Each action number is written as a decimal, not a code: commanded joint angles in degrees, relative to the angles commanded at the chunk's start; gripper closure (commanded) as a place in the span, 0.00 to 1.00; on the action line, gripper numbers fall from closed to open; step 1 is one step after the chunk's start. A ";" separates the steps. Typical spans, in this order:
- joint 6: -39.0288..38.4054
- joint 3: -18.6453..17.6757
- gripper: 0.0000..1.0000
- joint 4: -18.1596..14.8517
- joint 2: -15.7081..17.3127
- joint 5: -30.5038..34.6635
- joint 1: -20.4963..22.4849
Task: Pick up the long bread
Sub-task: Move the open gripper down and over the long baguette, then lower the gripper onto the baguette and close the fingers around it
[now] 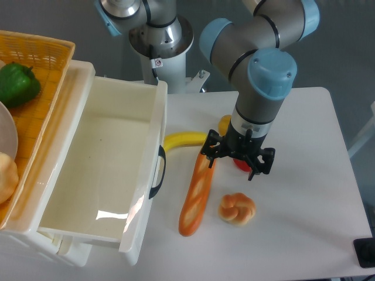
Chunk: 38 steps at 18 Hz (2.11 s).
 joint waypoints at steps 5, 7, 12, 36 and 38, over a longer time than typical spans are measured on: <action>1.06 -0.70 0.00 0.09 -0.26 1.50 -0.53; 1.06 -1.58 0.00 0.17 -0.61 1.41 -0.70; -0.78 -5.09 0.00 6.31 -2.37 1.15 -2.02; -1.05 -10.02 0.00 8.61 -11.60 7.48 -6.77; -1.05 -11.42 0.00 10.01 -11.60 7.48 -6.86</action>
